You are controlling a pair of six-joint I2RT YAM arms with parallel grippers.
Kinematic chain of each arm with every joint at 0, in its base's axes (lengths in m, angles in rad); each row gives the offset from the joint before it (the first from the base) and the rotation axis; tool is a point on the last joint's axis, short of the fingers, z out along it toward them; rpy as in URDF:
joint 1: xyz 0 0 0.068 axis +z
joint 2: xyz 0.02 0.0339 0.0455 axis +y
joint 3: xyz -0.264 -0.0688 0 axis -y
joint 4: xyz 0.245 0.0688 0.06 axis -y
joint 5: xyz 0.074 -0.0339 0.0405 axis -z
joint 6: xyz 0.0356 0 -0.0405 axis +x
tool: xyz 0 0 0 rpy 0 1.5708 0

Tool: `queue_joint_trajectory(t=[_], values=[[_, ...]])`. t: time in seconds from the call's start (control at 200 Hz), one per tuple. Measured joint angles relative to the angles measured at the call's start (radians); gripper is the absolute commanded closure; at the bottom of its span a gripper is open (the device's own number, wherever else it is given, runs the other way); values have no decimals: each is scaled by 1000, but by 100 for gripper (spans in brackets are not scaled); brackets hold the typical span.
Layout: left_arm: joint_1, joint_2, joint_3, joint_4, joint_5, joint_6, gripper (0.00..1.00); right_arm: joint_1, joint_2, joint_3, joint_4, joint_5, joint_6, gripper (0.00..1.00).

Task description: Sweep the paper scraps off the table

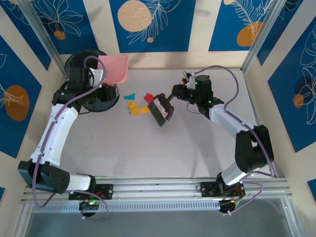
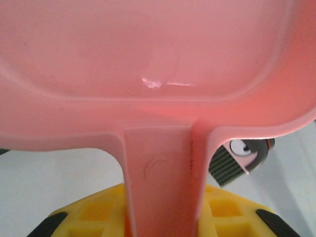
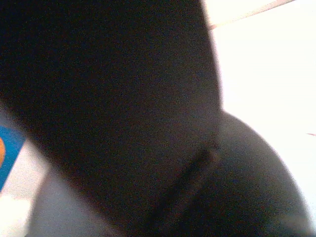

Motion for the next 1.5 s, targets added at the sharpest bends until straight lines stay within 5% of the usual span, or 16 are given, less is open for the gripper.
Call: queue_joint_trajectory(t=[0.315,0.93,1.495], values=[[-35,-124,-93,-17,-100,75,100,86,256,229,45,12,157,100],[-36,-137,-108,-45,-120,108,100,170,636,542,93,153,333,100],[-36,-136,-109,-61,-99,126,100,158,653,426,227,271,332,100]])
